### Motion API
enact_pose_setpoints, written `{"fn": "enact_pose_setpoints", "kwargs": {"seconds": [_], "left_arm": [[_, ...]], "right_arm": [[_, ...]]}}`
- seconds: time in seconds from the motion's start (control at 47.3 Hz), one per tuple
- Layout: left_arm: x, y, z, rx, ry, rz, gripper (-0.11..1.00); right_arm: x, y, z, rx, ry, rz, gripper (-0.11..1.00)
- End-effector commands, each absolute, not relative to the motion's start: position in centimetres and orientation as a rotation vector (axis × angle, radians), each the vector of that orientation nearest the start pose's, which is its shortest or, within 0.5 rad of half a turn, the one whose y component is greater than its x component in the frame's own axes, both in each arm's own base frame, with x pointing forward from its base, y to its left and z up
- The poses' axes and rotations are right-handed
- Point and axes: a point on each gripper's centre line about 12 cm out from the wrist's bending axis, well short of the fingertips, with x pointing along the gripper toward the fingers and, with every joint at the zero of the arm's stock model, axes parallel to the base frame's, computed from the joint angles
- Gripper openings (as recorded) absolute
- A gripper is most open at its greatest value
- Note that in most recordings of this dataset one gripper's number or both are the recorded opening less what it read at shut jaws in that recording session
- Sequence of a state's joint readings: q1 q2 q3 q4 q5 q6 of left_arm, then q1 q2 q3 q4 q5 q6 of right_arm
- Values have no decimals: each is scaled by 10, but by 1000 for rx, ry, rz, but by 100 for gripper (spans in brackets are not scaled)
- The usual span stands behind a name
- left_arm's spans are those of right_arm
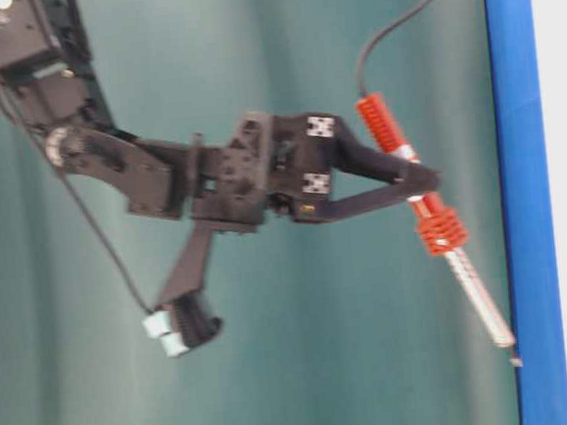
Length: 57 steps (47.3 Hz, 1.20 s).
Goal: Touch the tip of the soldering iron to the mark.
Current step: 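Raise the iron tip with the right gripper away from the strip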
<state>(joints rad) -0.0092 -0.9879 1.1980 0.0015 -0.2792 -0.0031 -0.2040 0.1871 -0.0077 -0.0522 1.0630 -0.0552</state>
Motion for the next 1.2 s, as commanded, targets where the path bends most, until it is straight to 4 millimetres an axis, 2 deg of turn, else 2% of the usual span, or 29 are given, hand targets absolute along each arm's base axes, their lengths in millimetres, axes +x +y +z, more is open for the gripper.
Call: {"fn": "enact_pose_setpoints", "kwargs": {"seconds": [0.0, 0.169, 0.359, 0.972, 1.183], "left_arm": [[195, -2, 292, -2, -81, -13, 2], [195, -2, 292, -2, -81, -13, 2], [195, -2, 292, -2, -81, -13, 2], [195, -2, 292, -2, -81, -12, 2], [195, -2, 292, -2, -81, -13, 2]], "right_arm": [[433, -97, 285, 18, 1168, -183, 7], [423, -97, 317, 3, 1151, -203, 7], [415, -96, 339, 3, 1146, -210, 7], [415, -96, 340, 2, 1145, -209, 7], [408, -95, 336, 4, 1161, -209, 7]]}}
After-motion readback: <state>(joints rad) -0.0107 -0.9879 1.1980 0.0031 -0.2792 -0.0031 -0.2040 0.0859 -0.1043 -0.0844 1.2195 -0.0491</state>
